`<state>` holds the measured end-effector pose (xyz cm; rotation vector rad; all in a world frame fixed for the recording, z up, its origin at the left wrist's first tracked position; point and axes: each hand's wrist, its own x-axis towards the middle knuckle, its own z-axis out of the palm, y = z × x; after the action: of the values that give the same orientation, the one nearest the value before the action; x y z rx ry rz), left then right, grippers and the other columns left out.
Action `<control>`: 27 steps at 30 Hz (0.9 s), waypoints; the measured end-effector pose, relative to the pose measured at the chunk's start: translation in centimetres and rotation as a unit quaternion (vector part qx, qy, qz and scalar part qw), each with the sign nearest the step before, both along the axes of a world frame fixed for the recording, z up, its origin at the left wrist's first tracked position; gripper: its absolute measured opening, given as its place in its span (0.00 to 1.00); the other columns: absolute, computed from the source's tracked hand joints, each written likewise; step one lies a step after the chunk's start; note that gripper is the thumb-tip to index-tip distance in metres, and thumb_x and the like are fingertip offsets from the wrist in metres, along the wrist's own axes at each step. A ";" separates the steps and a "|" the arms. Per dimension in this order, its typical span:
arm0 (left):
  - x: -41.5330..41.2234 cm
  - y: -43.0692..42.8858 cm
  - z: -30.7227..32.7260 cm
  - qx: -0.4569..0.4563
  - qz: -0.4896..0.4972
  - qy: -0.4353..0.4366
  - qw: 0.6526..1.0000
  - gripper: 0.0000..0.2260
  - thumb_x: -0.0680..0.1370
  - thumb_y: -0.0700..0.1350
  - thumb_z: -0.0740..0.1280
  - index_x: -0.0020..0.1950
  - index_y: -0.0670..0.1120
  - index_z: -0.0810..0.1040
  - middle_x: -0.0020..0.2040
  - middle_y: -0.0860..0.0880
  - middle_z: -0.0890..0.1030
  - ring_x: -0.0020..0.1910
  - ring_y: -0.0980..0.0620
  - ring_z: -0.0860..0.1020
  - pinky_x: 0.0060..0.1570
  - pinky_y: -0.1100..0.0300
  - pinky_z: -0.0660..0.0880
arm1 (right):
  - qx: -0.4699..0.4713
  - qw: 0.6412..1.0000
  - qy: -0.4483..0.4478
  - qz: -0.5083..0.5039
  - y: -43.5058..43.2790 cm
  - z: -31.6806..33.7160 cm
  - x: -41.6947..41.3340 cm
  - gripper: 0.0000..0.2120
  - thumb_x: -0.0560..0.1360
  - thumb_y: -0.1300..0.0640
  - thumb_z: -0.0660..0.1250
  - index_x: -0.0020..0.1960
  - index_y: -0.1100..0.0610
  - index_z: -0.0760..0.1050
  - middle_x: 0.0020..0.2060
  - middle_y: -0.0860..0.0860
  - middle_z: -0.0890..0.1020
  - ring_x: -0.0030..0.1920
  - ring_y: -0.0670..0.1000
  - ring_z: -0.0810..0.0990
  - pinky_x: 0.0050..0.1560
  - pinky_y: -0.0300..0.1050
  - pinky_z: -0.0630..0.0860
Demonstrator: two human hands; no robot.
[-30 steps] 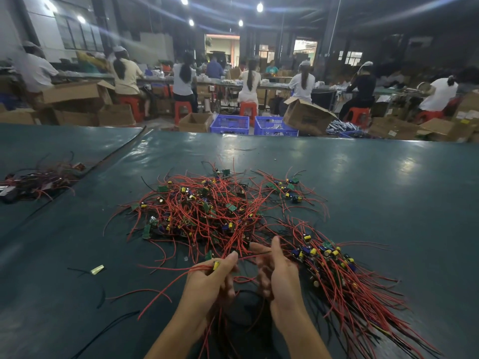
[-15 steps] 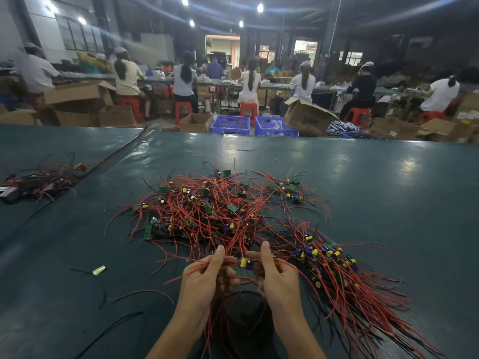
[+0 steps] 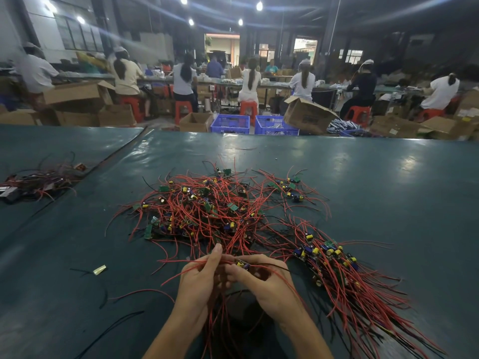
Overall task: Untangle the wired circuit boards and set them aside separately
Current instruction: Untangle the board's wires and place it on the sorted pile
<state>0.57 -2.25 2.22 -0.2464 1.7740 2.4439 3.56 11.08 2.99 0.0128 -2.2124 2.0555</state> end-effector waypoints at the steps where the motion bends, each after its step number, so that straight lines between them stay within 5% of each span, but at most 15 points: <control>1: 0.0 0.0 0.1 0.007 -0.001 -0.001 1.000 0.16 0.68 0.55 0.69 0.36 0.42 0.85 0.33 0.39 0.83 0.30 0.48 0.82 0.30 0.61 0.80 | 0.012 1.000 0.001 -0.013 0.0 -0.1 -0.1 0.06 0.71 0.56 0.77 0.47 0.57 0.84 0.39 0.50 0.87 0.42 0.46 0.86 0.43 0.35 0.78; 6: -0.1 -0.5 0.6 0.085 0.002 0.000 0.996 0.16 0.70 0.50 0.68 0.50 0.40 0.82 0.33 0.42 0.82 0.26 0.53 0.79 0.24 0.65 0.76 | 0.030 0.993 -0.031 -0.107 0.7 -0.1 -0.3 0.11 0.72 0.51 0.75 0.34 0.56 0.83 0.25 0.49 0.80 0.26 0.45 0.78 0.29 0.37 0.72; 11: -0.7 -1.3 0.2 0.156 0.032 0.026 0.987 0.16 0.78 0.41 0.65 0.64 0.49 0.70 0.48 0.40 0.85 0.38 0.51 0.84 0.33 0.63 0.80 | -0.148 0.951 -0.136 -0.235 3.1 0.6 -0.7 0.15 0.72 0.47 0.74 0.34 0.58 0.82 0.29 0.52 0.84 0.25 0.46 0.80 0.20 0.36 0.68; 13: -0.9 -1.5 0.0 0.141 0.035 0.036 0.989 0.15 0.78 0.39 0.65 0.64 0.48 0.72 0.49 0.42 0.85 0.40 0.51 0.84 0.34 0.63 0.80 | -0.248 0.929 -0.156 -0.227 4.4 1.1 -0.9 0.12 0.70 0.50 0.75 0.34 0.58 0.83 0.32 0.53 0.85 0.27 0.45 0.82 0.19 0.36 0.69; 17: -1.1 -1.8 -0.6 0.052 0.054 0.070 0.995 0.09 0.78 0.38 0.65 0.58 0.45 0.78 0.47 0.45 0.85 0.41 0.52 0.83 0.35 0.63 0.79 | -0.424 0.876 -0.139 -0.182 6.1 1.6 -0.9 0.09 0.75 0.60 0.68 0.52 0.64 0.80 0.38 0.52 0.86 0.34 0.44 0.84 0.23 0.31 0.74; 21: -1.4 -2.2 -1.2 -0.050 0.092 0.114 0.988 0.06 0.78 0.38 0.66 0.52 0.46 0.81 0.44 0.48 0.85 0.40 0.56 0.82 0.37 0.62 0.76 | -0.476 0.846 -0.122 -0.208 6.8 1.6 -0.8 0.07 0.80 0.62 0.63 0.52 0.62 0.78 0.43 0.51 0.86 0.35 0.43 0.85 0.25 0.31 0.76; 27: -2.1 -2.8 -2.0 -0.077 0.117 0.119 0.983 0.07 0.79 0.37 0.65 0.48 0.46 0.82 0.41 0.49 0.85 0.36 0.59 0.80 0.34 0.65 0.74 | -0.509 0.818 -0.124 -0.237 7.1 1.5 -0.8 0.06 0.81 0.62 0.62 0.53 0.65 0.75 0.46 0.54 0.83 0.32 0.42 0.84 0.23 0.29 0.73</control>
<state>-1.56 -5.04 0.24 -0.1928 2.1509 2.5887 2.78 18.15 4.47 -0.8321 -0.7602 2.6677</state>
